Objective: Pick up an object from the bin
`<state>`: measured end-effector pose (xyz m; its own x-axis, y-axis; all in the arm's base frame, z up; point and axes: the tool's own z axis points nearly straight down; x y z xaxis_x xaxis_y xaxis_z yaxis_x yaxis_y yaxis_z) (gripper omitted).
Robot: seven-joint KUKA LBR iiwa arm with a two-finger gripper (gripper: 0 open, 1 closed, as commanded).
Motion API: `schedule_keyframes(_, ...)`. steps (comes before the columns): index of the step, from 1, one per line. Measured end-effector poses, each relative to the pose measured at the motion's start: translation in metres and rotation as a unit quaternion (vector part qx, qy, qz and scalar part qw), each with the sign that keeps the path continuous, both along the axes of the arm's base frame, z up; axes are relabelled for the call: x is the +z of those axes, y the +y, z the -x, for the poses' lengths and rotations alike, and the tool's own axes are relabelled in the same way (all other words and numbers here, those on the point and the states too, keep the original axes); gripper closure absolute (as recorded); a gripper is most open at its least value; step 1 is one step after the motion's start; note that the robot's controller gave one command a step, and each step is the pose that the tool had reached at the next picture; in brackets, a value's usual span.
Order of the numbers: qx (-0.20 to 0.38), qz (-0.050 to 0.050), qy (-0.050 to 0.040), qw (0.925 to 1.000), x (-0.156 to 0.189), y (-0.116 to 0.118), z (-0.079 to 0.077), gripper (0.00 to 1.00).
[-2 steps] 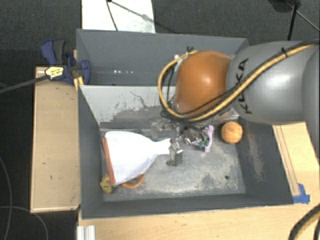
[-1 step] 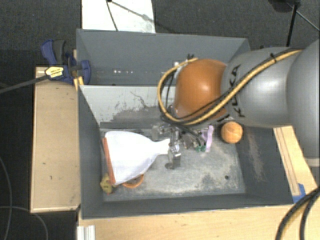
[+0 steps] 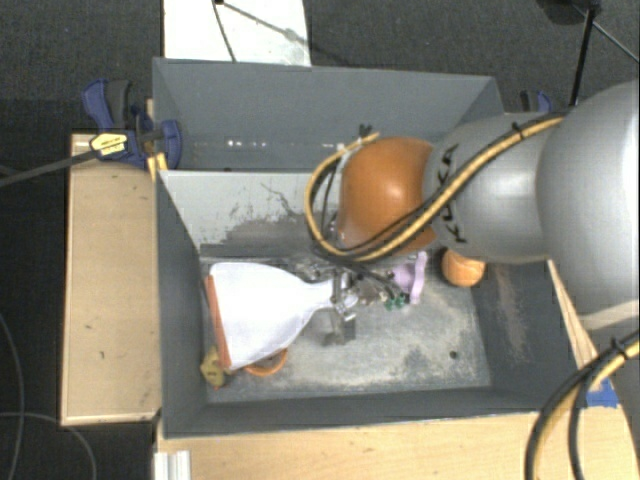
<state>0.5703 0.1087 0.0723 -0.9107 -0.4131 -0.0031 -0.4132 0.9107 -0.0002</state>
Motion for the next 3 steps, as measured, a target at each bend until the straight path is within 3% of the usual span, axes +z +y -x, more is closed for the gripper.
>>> schedule_keyframes(1, -0.067, 0.0, 0.0008, 0.9978, -0.0017, -0.0193, -0.0043, 1.0)
schedule_keyframes(3, -0.068, 0.0, 0.0019, 0.9977, 0.0022, -0.0193, -0.0032, 1.0)
